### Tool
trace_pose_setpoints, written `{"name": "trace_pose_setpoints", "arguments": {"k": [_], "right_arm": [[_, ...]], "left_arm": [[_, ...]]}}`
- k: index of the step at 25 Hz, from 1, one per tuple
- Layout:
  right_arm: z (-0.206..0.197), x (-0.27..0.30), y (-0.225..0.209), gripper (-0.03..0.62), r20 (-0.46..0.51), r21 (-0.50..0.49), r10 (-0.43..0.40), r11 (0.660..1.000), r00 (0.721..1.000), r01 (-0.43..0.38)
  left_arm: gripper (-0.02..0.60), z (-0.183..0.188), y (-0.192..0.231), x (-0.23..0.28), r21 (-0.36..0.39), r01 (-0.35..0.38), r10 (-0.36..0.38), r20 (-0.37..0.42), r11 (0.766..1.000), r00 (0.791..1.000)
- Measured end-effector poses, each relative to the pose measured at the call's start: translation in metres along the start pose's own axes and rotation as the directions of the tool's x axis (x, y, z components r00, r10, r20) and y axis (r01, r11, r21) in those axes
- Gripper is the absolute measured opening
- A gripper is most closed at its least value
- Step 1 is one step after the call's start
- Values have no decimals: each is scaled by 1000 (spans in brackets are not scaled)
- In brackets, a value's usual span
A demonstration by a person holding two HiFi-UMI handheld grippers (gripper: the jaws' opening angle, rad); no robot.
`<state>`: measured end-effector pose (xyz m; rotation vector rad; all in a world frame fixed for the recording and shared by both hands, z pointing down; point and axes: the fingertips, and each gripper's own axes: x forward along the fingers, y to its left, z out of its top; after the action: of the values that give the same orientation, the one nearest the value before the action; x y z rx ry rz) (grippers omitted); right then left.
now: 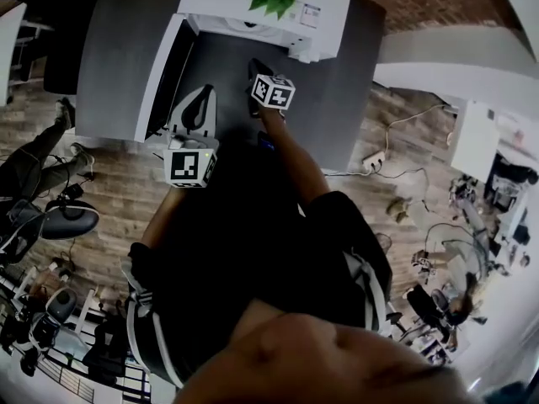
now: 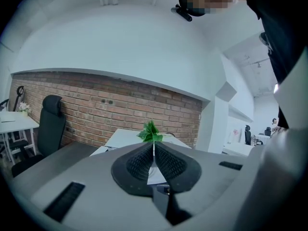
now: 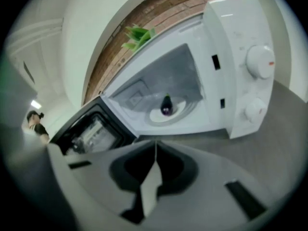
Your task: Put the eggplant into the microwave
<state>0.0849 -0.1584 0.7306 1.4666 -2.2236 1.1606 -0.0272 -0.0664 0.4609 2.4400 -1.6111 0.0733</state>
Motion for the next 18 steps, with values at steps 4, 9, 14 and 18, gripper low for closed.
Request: {"name": "trace_pose_setpoints", "arguments": {"k": [4,9,14,18], "right_arm": [[-10,-19,2,37,0,-14,23,1000,1000,-23],[-17,-45,10,34,-13,-40,55,998,998,-55],[-24,-70,18,34,-29,-46,74,996,997,-75],[-22,-92,24,34,2,-25,76,997,997,-76]], "left_arm": [[46,-2,-17,-16,14,-16,16,21,1000,1000],[46,-2,-36,-40,18,-52,52,24,998,998],[46,-9,-49,-57,29,-68,68,15,997,998],[46,-12,-53,-64,31,-51,51,10,998,999]]}}
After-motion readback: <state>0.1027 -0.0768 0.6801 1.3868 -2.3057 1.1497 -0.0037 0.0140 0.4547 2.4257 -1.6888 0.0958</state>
